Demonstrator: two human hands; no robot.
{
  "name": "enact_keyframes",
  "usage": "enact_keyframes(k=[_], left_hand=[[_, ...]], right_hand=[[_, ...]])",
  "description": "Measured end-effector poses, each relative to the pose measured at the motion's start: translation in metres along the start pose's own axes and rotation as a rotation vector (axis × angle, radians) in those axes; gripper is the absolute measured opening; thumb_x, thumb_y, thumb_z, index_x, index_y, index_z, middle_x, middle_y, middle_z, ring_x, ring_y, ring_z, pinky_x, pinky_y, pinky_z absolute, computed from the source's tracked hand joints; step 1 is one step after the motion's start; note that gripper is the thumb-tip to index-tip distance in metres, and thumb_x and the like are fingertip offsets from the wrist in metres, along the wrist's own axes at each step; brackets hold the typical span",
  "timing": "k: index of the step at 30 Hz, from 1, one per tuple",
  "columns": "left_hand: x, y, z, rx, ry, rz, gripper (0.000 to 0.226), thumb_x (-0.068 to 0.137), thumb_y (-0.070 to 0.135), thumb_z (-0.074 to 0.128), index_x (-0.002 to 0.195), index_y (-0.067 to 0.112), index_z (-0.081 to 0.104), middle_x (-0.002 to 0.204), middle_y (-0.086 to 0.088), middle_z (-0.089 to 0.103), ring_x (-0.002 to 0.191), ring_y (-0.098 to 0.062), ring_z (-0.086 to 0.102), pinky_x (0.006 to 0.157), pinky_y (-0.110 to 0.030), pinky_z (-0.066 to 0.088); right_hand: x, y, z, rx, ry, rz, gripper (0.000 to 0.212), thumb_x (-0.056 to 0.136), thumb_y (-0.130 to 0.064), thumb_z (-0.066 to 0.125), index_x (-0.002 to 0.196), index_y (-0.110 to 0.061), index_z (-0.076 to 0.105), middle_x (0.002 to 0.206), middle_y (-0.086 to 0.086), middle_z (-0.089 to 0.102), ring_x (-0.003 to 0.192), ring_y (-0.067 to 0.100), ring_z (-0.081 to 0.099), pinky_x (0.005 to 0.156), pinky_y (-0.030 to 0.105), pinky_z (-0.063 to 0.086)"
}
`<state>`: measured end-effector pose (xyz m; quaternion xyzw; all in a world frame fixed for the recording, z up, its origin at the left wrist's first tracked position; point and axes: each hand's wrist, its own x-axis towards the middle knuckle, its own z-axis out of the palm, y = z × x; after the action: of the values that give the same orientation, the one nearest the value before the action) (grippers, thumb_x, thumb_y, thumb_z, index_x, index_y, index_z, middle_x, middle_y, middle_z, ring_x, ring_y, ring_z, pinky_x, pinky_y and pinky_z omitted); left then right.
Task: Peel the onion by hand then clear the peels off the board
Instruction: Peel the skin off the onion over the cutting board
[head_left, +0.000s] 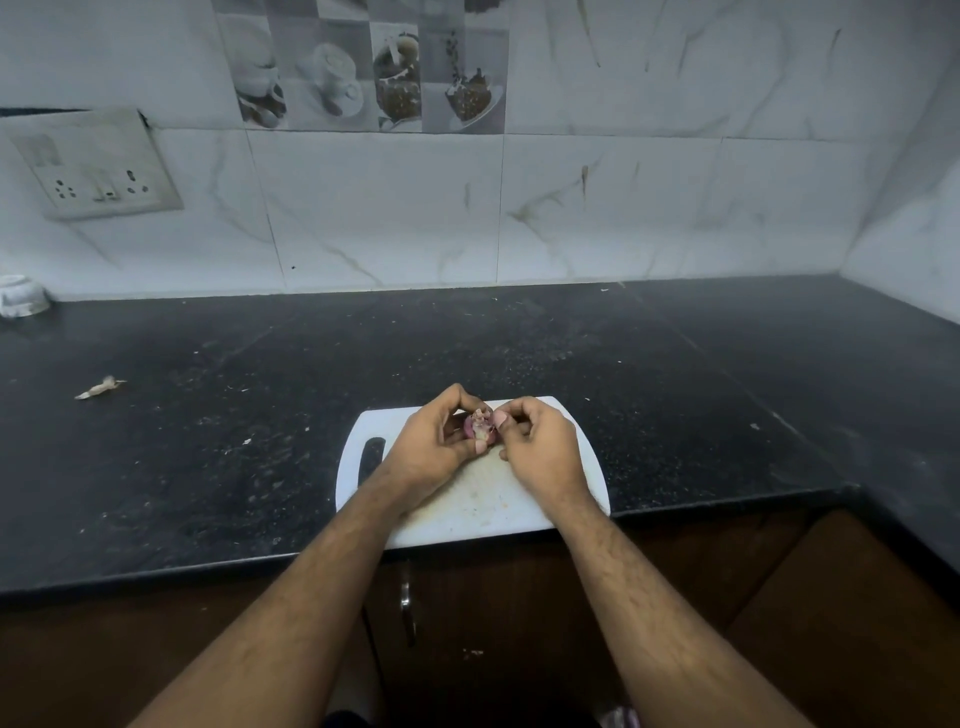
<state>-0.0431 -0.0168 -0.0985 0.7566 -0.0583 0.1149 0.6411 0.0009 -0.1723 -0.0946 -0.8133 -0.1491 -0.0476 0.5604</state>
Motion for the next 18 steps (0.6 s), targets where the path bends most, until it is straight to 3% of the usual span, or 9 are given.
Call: enact_keyframes(k=[4,6,8,9,11,14,16,18], left_hand=[[-0.001,0.001,0.002,0.051,0.01,0.026,0.042,0.087,-0.012,0.073,0.091,0.027,0.058,0.116,-0.01,0.07,0.107,-0.016,0.066,0.098,-0.026,0.053],[-0.001,0.0,0.0,0.021,0.039,0.012,0.046,0.086,-0.012,0.073,0.087,0.031,0.058,0.118,-0.009,0.071,0.108,-0.016,0.067,0.099,-0.031,0.054],[-0.002,0.001,-0.002,-0.053,0.071,-0.014,0.041,0.086,-0.012,0.073,0.088,0.026,0.057,0.12,-0.013,0.071,0.107,-0.02,0.068,0.098,-0.035,0.054],[-0.002,0.001,-0.002,-0.09,0.077,-0.025,0.039,0.087,-0.013,0.073,0.091,0.021,0.056,0.12,-0.014,0.071,0.107,-0.021,0.068,0.098,-0.037,0.055],[-0.002,0.002,-0.003,-0.131,0.074,-0.045,0.035,0.088,-0.015,0.07,0.096,0.015,0.055,0.121,-0.014,0.071,0.11,-0.022,0.069,0.098,-0.035,0.055],[0.0,0.002,-0.003,-0.168,0.058,-0.047,0.031,0.09,-0.014,0.068,0.105,0.01,0.056,0.126,-0.011,0.071,0.117,-0.023,0.069,0.1,-0.033,0.055],[0.0,0.002,-0.004,-0.158,0.052,-0.055,0.031,0.091,-0.014,0.068,0.109,0.009,0.057,0.122,-0.005,0.073,0.116,-0.022,0.07,0.099,-0.03,0.055],[-0.001,0.002,-0.005,-0.15,0.034,-0.066,0.031,0.092,-0.014,0.067,0.111,0.009,0.058,0.11,0.005,0.076,0.108,-0.017,0.072,0.095,-0.027,0.056]], right_hand=[[0.001,-0.002,0.002,-0.256,-0.015,0.018,0.014,0.103,-0.013,0.052,0.095,-0.018,0.063,0.093,0.0,0.071,0.087,0.019,0.07,0.077,0.034,0.057],[0.005,-0.002,-0.002,-0.174,0.01,0.097,0.012,0.102,-0.005,0.05,0.099,-0.012,0.059,0.098,0.006,0.07,0.088,0.023,0.072,0.067,0.028,0.06],[0.006,0.0,-0.006,-0.077,0.05,0.134,0.014,0.105,-0.005,0.045,0.101,-0.006,0.058,0.096,0.01,0.069,0.085,0.026,0.074,0.051,0.015,0.053],[0.006,0.0,-0.006,-0.073,0.065,0.122,0.016,0.106,-0.006,0.044,0.102,-0.005,0.06,0.095,0.011,0.07,0.083,0.024,0.074,0.05,0.014,0.053],[0.006,0.004,-0.001,-0.119,0.072,0.068,0.022,0.104,-0.003,0.047,0.108,-0.009,0.068,0.1,0.008,0.071,0.081,0.017,0.074,0.062,0.024,0.062],[0.004,0.004,0.004,-0.194,0.038,-0.052,0.032,0.1,-0.005,0.051,0.12,-0.019,0.071,0.118,-0.003,0.065,0.1,0.013,0.069,0.09,0.036,0.061],[0.003,0.0,0.003,-0.085,0.021,-0.066,0.027,0.101,-0.016,0.052,0.119,-0.024,0.071,0.118,-0.009,0.065,0.102,0.012,0.069,0.09,0.039,0.061],[0.001,-0.002,0.001,-0.039,-0.018,-0.108,0.019,0.102,-0.026,0.059,0.115,-0.026,0.073,0.11,-0.011,0.069,0.097,0.006,0.069,0.084,0.032,0.061]])
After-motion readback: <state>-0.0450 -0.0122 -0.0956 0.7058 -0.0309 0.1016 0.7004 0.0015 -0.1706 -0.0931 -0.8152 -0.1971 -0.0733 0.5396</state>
